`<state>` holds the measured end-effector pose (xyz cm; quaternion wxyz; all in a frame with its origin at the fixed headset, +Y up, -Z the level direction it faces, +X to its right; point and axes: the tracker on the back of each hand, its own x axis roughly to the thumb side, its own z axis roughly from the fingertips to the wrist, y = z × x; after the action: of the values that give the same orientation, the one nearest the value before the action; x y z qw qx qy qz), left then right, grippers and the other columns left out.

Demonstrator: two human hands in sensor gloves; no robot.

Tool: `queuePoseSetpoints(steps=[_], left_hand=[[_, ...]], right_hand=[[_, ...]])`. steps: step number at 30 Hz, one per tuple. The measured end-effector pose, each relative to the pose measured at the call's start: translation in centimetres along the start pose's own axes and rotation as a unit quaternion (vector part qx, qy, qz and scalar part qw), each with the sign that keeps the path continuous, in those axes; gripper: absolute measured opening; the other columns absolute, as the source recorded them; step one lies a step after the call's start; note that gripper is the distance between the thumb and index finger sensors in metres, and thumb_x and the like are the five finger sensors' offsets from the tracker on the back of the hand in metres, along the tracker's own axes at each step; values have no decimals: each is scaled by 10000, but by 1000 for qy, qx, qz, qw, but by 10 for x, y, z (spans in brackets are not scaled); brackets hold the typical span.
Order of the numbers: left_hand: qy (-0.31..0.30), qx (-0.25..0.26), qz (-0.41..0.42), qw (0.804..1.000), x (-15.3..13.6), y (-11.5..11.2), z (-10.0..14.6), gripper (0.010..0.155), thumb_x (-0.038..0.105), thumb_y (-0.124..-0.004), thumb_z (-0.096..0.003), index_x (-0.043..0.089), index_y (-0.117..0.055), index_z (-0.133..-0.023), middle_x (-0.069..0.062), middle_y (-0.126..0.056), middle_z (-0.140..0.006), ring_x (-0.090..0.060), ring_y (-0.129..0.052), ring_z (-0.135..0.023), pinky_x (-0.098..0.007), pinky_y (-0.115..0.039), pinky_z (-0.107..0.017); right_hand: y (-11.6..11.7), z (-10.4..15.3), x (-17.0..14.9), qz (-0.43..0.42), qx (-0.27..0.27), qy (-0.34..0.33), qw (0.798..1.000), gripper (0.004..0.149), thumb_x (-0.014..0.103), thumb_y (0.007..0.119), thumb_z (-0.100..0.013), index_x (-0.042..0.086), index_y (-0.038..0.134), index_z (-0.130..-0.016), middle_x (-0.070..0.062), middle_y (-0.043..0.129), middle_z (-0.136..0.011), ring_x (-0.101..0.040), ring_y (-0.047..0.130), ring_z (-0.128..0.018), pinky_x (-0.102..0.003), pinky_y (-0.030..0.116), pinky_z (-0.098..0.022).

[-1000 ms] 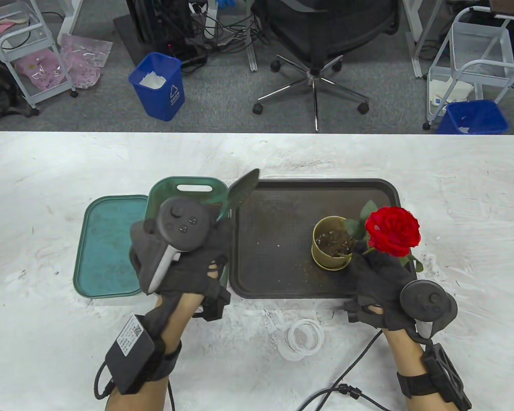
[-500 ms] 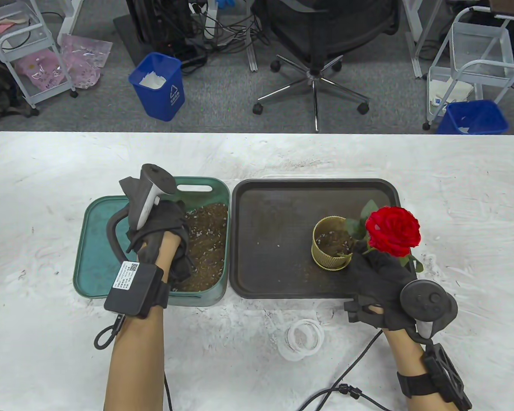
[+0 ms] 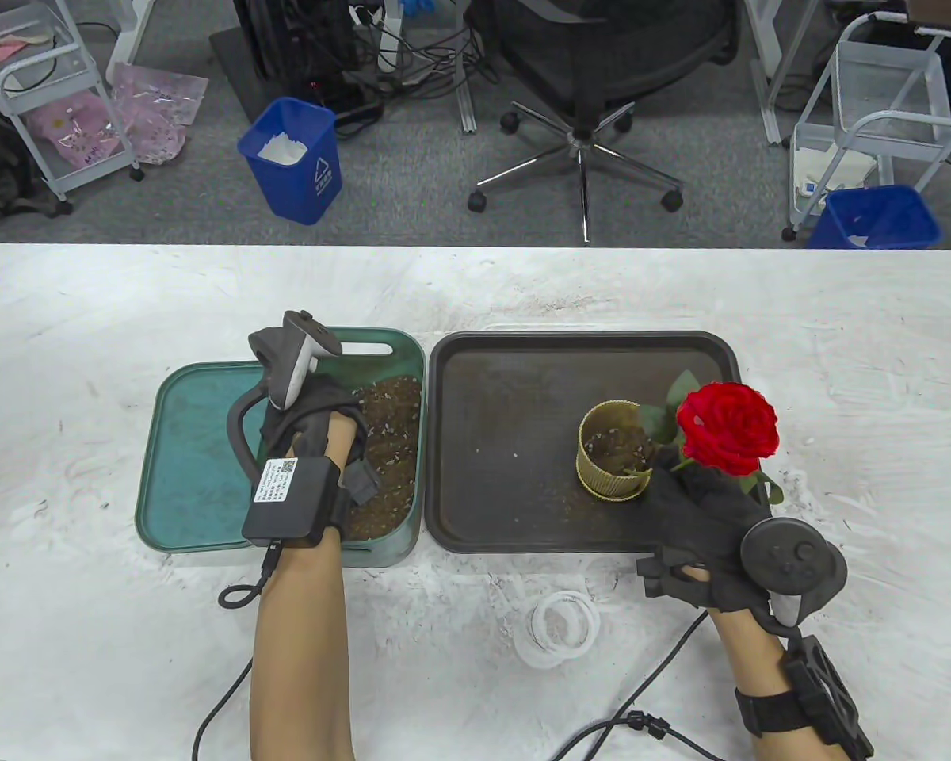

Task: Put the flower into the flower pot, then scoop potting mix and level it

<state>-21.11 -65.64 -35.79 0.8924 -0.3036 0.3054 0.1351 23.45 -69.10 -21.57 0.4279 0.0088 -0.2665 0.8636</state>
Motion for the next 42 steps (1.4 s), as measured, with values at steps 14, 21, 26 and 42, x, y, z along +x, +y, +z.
queuePoseSetpoints(steps=[14, 21, 26, 42], left_hand=[[-46, -95, 81, 991, 0, -9, -3, 566, 371, -728, -399, 60, -780, -869, -45, -1003, -604, -165, -1129, -205, -346, -971, -205], [-86, -162, 160, 970, -8, -14, -5, 570, 364, -718, -400, 45, -776, -868, -48, -1002, -600, -159, -1125, -201, -343, -970, -200], [-114, -191, 198, 955, -12, -16, 0, 572, 365, -714, -401, 42, -774, -869, -50, -1000, -600, -154, -1123, -195, -338, -970, -198], [-168, -222, 319, 906, -44, -14, 27, 568, 381, -683, -427, 42, -729, -880, -30, -975, -619, -124, -1124, -216, -311, -977, -216]], right_hand=[[0, 0, 0, -3, 0, 3, 1000, 370, 313, 874, -348, 184, 917, -692, -128, 1017, -626, -336, 1051, -382, -495, 934, -263], [0, 0, 0, -4, 1, 3, 1000, 370, 312, 874, -348, 184, 916, -693, -128, 1017, -625, -336, 1051, -383, -495, 935, -263], [0, 0, 0, -5, 1, 3, 1000, 369, 312, 874, -349, 184, 917, -692, -128, 1018, -625, -336, 1050, -383, -495, 934, -263], [0, 0, 0, -8, 3, 4, 1000, 368, 312, 875, -349, 184, 918, -691, -130, 1018, -624, -337, 1051, -383, -497, 934, -264]])
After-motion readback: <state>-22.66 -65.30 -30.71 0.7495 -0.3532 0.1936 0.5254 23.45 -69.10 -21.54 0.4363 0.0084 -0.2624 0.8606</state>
